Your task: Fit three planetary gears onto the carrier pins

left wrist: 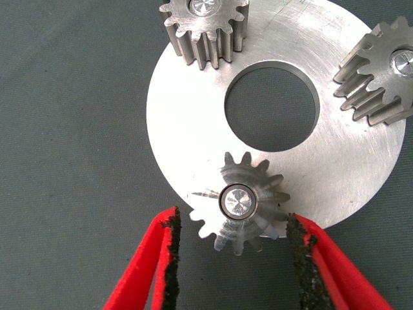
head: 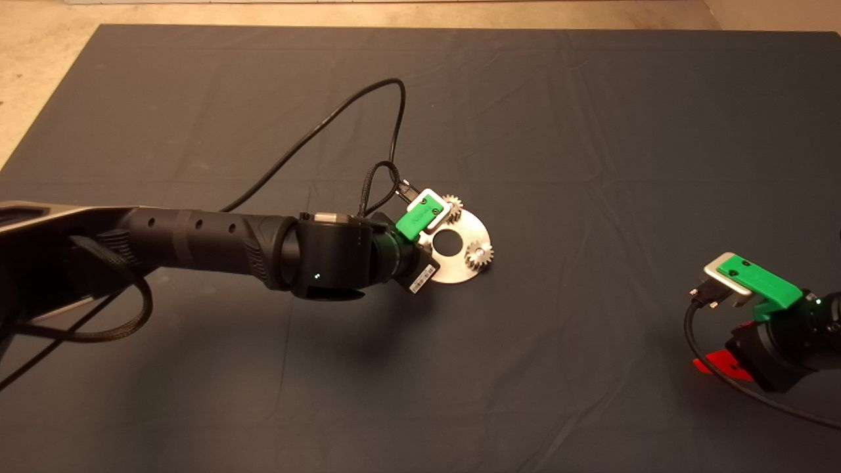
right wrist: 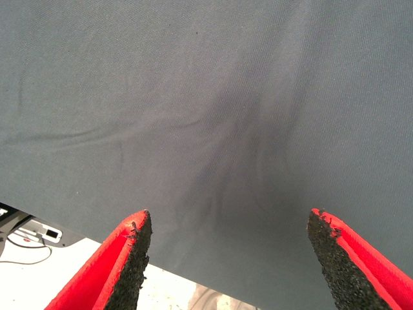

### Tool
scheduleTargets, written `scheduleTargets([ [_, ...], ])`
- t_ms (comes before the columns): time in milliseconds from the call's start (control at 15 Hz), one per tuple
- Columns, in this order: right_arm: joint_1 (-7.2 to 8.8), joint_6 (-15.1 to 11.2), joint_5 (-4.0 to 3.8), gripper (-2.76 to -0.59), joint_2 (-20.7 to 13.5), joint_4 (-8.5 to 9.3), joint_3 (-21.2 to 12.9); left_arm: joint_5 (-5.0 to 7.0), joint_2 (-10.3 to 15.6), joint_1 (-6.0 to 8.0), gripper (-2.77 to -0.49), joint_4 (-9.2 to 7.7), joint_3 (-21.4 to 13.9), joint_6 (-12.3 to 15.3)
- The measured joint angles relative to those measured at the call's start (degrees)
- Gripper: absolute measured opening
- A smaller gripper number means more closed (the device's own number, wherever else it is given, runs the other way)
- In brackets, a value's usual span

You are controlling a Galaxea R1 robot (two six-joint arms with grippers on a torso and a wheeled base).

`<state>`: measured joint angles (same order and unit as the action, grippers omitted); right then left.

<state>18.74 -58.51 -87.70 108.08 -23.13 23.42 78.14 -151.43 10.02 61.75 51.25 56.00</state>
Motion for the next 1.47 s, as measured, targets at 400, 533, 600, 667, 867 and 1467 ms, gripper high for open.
scheduleTargets([
  [400, 0.0, 0.0, 0.0, -1.58, 0.0, 0.0, 0.0, 0.07, 0.33, -0.02, -1.8, 0.63, -1.04, 0.77],
  [533, 0.0, 0.0, 0.0, -1.58, 0.05, 0.0, 0.0, 1.09, 0.5, -0.02, -1.72, 0.63, -3.86, 1.71],
  [600, 0.0, 0.0, -0.01, -1.58, 0.28, -0.02, 0.0, 2.68, 0.49, -0.02, -1.66, 0.63, -5.62, 2.21],
  [667, 0.0, -0.02, -0.01, -1.58, 0.66, 0.0, 0.0, 5.37, 0.49, 0.0, -1.65, 0.63, -7.26, 3.22],
  [867, 0.02, -0.09, -0.33, -1.58, 3.65, 0.0, 0.0, 9.05, 0.66, 0.04, -1.51, 0.38, -14.25, 9.55],
  [1467, 0.61, -12.05, 1.49, -1.58, 22.29, 3.71, 3.07, 9.26, 1.44, 1.28, -1.51, -22.53, -19.34, 31.3],
])
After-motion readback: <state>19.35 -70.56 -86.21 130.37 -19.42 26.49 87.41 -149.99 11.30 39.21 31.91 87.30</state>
